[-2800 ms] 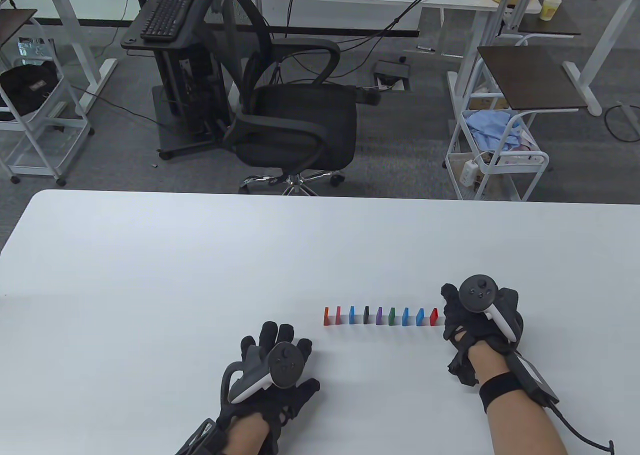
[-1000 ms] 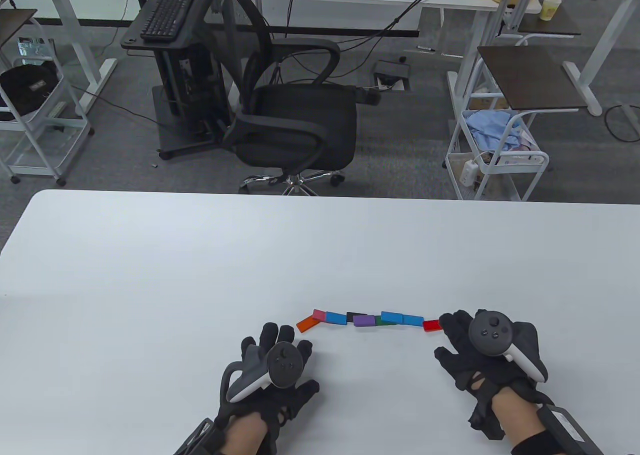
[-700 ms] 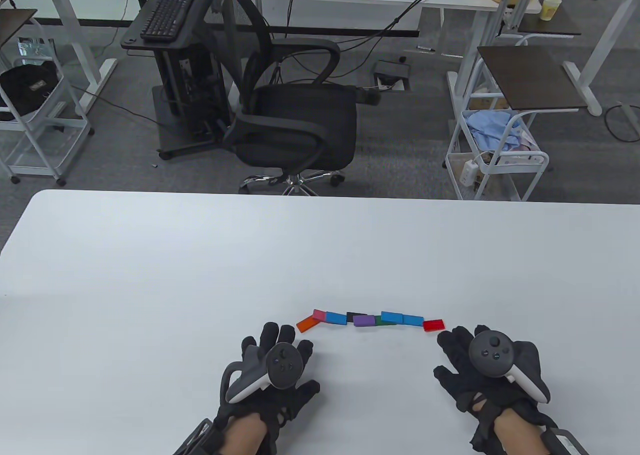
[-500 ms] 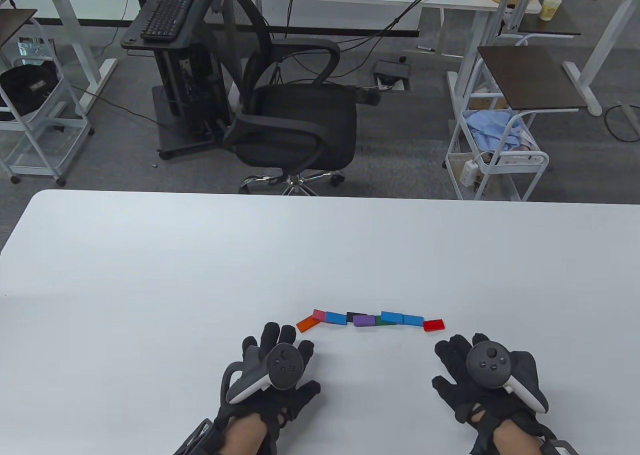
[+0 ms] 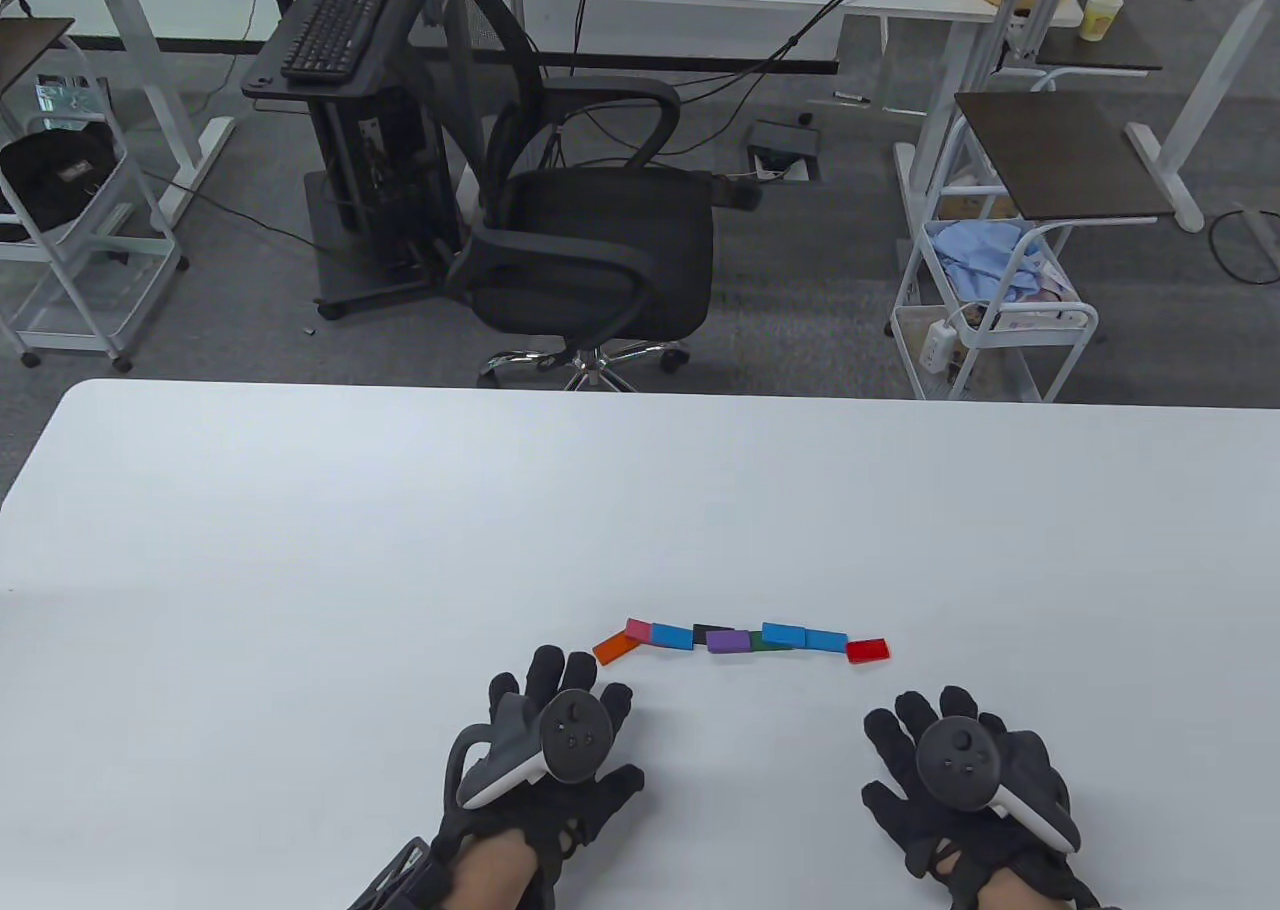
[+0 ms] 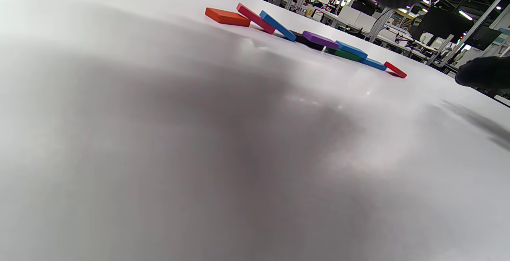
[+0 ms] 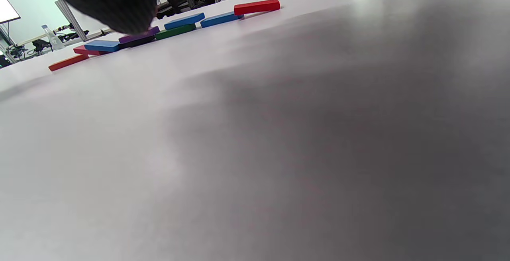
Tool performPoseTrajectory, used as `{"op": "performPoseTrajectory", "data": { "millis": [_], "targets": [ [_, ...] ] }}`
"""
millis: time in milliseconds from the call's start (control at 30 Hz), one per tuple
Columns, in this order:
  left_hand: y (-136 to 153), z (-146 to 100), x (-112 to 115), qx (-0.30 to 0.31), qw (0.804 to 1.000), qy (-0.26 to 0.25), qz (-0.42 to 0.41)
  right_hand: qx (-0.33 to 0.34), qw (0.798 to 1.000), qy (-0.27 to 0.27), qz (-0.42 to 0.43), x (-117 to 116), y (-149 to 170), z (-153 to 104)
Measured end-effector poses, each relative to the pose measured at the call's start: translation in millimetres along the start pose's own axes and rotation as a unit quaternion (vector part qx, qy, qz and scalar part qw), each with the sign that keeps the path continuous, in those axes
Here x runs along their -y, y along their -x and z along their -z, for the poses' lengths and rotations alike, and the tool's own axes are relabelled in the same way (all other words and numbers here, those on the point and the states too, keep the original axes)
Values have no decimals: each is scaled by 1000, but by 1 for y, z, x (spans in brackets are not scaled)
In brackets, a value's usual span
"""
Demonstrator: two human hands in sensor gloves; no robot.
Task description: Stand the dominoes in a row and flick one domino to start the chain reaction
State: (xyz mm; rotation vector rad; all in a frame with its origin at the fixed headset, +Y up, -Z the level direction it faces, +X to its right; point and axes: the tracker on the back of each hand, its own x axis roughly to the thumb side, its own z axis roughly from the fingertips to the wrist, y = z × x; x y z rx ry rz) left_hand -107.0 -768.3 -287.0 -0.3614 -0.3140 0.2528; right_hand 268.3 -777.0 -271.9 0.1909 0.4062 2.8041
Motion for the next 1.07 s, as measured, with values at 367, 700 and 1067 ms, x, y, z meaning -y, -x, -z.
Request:
{"op": "performPoseTrajectory", "data": {
  "millis": [367,700,1067],
  "targets": [
    [0,-1,0,-1,1000,-1,2,2,1000,-9,1,-1,0,-2],
    [2,-3,-1,-3,1000,-4,-2,-6,1000,-4,11,0,3,-3],
    [2,-3,-1,-3,1000,-3,1,-1,1000,-18,18,1,3,-4]
  ]
}}
